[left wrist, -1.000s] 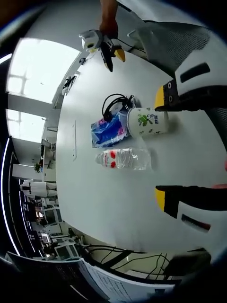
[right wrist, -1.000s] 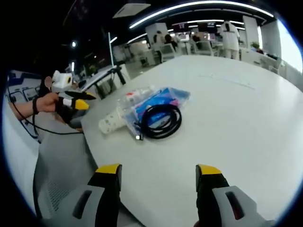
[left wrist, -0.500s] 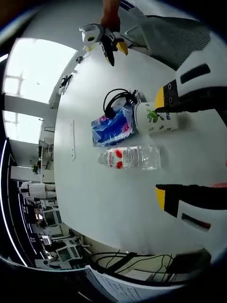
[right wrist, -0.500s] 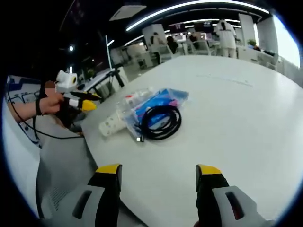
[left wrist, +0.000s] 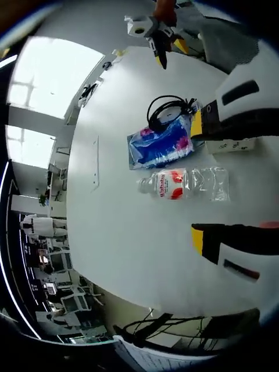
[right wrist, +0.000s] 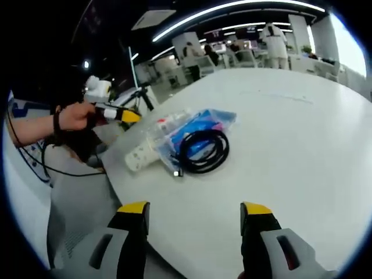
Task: Arrange the tabletop items into an orderly group along one side of the table until the central work area is clear of visible clutter.
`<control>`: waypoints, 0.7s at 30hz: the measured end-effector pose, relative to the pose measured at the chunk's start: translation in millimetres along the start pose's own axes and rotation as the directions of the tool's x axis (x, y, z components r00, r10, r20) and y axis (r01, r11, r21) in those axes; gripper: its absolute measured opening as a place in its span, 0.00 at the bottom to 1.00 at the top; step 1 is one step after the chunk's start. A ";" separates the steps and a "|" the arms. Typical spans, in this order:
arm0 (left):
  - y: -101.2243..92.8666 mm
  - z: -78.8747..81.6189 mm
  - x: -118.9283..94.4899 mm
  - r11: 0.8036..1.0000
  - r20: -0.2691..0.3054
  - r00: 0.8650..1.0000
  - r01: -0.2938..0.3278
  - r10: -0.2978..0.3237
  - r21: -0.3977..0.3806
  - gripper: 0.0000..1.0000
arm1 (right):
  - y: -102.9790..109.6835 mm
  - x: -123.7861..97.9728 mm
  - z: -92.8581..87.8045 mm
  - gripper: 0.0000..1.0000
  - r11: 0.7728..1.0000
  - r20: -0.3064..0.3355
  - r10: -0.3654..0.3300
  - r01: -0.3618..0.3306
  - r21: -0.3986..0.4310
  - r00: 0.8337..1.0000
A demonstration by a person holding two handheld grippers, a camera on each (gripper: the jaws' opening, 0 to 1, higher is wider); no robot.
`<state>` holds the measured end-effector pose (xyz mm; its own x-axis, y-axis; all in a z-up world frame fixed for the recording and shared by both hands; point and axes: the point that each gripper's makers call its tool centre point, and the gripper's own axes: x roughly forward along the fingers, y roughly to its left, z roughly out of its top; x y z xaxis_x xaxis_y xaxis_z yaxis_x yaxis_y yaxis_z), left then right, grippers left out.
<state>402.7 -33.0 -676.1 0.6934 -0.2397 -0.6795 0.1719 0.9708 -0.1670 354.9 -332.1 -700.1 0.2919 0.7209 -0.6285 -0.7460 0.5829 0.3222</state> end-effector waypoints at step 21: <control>0.5 15.2 48.9 0.997 -0.240 0.971 0.004 -0.022 -0.078 0.54 | -7.5 -6.5 -7.0 0.64 0.999 0.001 -0.020 0.020 0.039 1.000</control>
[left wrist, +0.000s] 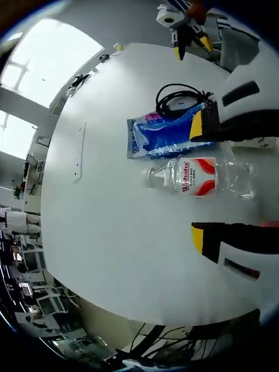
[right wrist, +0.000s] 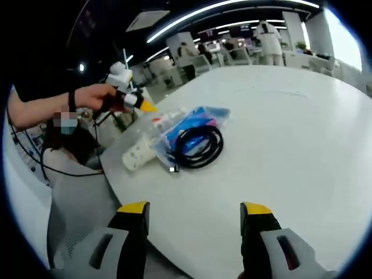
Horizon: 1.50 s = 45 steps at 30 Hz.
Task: Arrange the tabletop items into an orderly group along one side of the table until the central work area is clear of visible clutter.
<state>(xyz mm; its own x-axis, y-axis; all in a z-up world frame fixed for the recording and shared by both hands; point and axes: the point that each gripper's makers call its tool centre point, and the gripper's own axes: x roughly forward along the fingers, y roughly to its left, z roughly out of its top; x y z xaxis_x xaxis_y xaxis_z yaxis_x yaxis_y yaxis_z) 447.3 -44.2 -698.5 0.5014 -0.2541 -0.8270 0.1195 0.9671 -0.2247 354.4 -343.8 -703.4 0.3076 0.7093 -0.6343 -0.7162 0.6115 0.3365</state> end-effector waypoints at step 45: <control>-0.6 -15.8 53.0 0.997 -0.224 0.974 0.048 -0.032 0.068 0.35 | -6.3 1.8 10.7 0.62 1.000 -0.013 0.016 -0.016 0.017 1.000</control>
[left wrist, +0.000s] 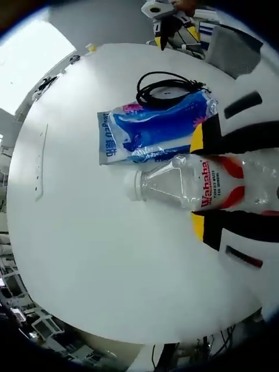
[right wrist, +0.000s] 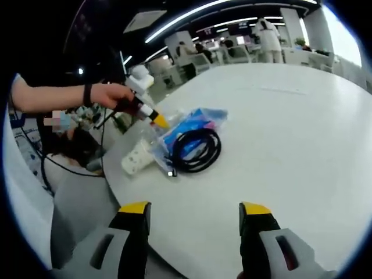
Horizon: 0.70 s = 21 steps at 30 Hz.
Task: Arrange the tabletop items into an orderly group along one side of the table until the central work area is clear of visible clutter.
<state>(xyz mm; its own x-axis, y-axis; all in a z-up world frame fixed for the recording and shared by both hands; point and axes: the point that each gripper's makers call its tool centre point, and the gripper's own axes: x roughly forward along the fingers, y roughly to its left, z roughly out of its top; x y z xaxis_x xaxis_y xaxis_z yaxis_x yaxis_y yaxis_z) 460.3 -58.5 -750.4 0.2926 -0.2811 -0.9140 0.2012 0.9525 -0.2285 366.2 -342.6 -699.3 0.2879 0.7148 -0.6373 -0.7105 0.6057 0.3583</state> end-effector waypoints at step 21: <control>7.9 -11.4 -41.2 0.992 0.166 0.984 -0.050 0.069 -0.118 0.35 | 7.0 -1.2 -0.4 0.61 0.999 0.016 0.033 -0.033 -0.007 0.999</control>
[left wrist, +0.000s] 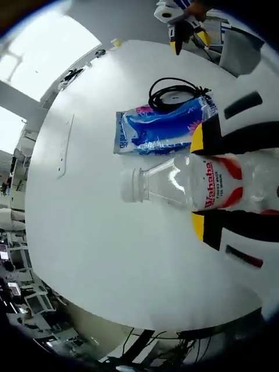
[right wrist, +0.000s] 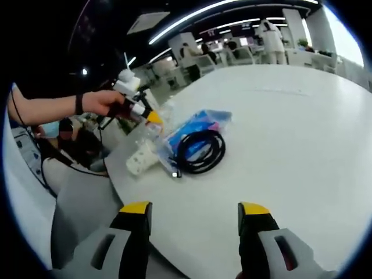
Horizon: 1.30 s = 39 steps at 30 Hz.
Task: Arrange the tabletop items into an orderly group along one side of the table until the central work area is clear of visible clutter.
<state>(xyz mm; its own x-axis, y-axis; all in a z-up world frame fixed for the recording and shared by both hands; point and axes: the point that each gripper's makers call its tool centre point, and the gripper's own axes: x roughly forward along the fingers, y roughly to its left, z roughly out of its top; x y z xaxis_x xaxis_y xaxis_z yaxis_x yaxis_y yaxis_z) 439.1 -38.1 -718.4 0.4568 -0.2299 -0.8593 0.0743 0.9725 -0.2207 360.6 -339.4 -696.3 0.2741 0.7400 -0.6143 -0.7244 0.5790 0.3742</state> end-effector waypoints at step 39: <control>2.0 -43.6 -77.2 0.989 0.237 0.960 -0.143 0.151 -0.047 0.34 | -12.7 -5.8 -4.9 0.60 1.000 0.002 0.013 -0.013 -0.020 1.000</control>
<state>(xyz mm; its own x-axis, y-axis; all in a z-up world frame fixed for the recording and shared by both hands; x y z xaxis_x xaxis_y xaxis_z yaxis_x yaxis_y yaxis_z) 365.4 -19.9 -672.6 0.6601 -0.0654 -0.7483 -0.0341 0.9926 -0.1168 365.1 -352.7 -700.8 0.2653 0.7482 -0.6081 -0.7407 0.5620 0.3683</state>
